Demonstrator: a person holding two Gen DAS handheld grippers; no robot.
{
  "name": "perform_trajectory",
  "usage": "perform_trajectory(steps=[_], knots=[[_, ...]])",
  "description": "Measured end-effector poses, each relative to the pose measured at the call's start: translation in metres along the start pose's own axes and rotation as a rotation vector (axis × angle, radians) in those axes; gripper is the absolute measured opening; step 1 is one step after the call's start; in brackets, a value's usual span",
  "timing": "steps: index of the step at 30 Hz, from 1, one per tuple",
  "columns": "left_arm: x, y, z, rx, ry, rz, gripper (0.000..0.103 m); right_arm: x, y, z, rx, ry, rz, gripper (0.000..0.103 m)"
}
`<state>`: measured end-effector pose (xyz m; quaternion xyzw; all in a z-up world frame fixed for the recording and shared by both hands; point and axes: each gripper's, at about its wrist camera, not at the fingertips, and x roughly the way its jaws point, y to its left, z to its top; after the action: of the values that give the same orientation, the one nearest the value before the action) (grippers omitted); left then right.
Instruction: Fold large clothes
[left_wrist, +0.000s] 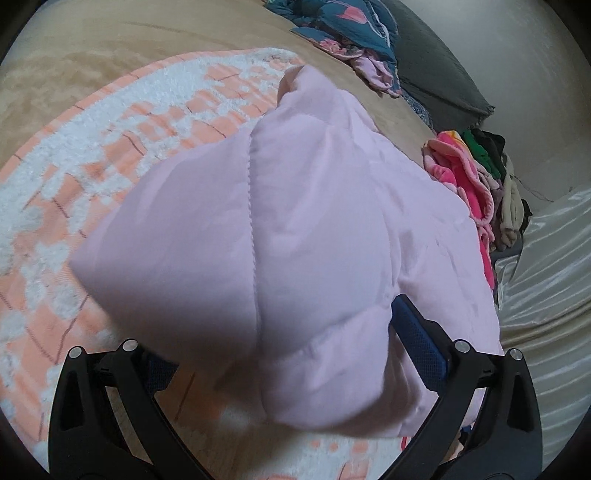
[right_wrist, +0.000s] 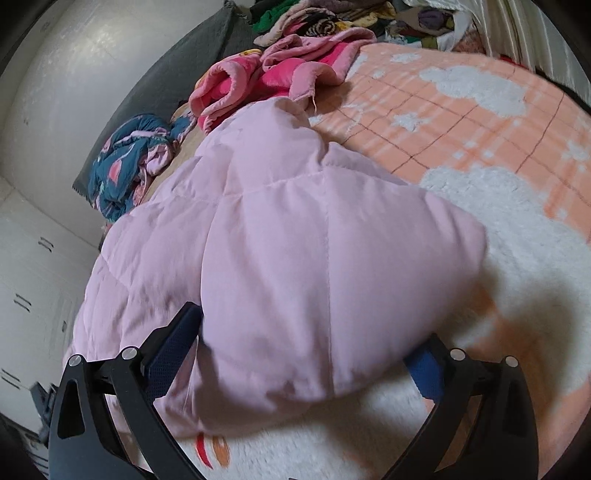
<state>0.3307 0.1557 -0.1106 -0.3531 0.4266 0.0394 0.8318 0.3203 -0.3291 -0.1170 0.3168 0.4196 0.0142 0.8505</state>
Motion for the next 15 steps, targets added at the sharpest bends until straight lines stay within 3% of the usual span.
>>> perform_trajectory(steps=[7, 9, 13, 15], knots=[[0.016, 0.008, 0.007, -0.029, -0.006, -0.046, 0.095, 0.014, 0.001, 0.001, 0.016, -0.028, 0.011, 0.099], [0.018, 0.009, 0.007, -0.030, -0.008, -0.057, 0.095, 0.013, 0.003, 0.000, 0.005, -0.033, 0.016, 0.095], [0.016, 0.002, 0.009, 0.005, -0.028, -0.045, 0.092, 0.008, 0.010, 0.000, -0.058, -0.039, 0.038, 0.068], [0.011, -0.005, 0.009, 0.040, -0.043, -0.033, 0.078, 0.005, 0.017, 0.000, -0.106, -0.049, 0.037, 0.057]])
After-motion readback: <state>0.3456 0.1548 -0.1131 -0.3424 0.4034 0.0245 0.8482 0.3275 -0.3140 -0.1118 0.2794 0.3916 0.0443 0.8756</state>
